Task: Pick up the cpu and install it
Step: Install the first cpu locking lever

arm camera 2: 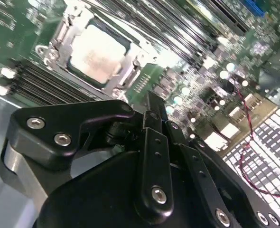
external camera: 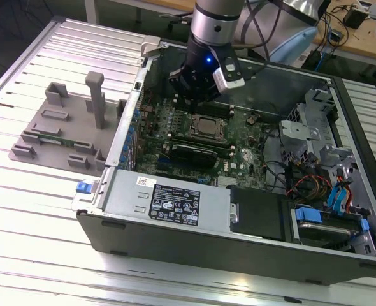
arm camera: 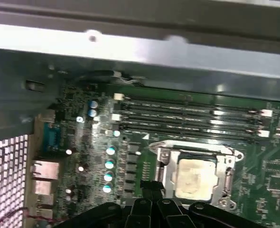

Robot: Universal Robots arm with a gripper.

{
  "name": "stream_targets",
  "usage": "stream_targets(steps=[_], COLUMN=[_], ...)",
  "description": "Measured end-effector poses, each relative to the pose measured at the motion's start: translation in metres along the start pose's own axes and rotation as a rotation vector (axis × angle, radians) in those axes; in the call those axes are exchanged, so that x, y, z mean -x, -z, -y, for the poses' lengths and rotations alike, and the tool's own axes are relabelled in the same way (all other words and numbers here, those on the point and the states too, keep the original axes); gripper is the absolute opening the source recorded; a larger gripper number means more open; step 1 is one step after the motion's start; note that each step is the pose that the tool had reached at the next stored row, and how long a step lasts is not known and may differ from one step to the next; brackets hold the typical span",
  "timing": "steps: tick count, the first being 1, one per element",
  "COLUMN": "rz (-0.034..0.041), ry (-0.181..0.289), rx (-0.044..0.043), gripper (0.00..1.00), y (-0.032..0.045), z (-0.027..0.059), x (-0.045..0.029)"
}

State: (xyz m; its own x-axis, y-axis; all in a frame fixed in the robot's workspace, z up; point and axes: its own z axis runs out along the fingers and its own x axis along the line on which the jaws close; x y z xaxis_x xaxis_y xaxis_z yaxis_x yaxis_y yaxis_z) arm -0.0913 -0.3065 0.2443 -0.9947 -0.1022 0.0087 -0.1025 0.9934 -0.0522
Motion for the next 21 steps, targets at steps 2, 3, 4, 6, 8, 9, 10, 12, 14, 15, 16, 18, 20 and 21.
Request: stream_targets(steps=[2,3,4,6,8,9,10,12,14,15,16,18,20,21], rz=[0.0001,0.0000,0.0025,0.0165,0.0249,0.0281,0.0299,0.0332,0.0364,0.0385,0.0397,0.0419,0.0440,0.0461], ry=[0.000,0.000,0.000,0.000,0.000,0.000,0.000,0.000,-0.001,0.000,-0.001,0.000,-0.001,-0.001], rx=[0.0001,-0.0001,0.0114,0.0772,0.0953,0.0986,0.1008,0.1080,0.1129,0.1157,0.1179,0.1249,0.1357,0.1485], gripper=[0.11,0.11,0.11,0.11,0.11,0.11,0.11,0.11,0.11,0.11,0.11,0.11,0.11,0.11], y=[0.0000,0.0000,0.0000,0.0000,0.0000,0.0000,0.0000,0.0020,0.0057,0.0097,0.0125,0.0129,0.0129,0.0129], z=[-0.0029,-0.0030,-0.0030,-0.0031,-0.0034,-0.0035,-0.0036,-0.0036,-0.0034,-0.0032,-0.0030,-0.0030,-0.0030,-0.0030], x=[-0.0187,-0.0191,-0.0195,-0.0201,-0.0232,-0.0247,-0.0255,-0.0260,-0.0260,-0.0260,-0.0261,-0.0260,-0.0260,-0.0260])
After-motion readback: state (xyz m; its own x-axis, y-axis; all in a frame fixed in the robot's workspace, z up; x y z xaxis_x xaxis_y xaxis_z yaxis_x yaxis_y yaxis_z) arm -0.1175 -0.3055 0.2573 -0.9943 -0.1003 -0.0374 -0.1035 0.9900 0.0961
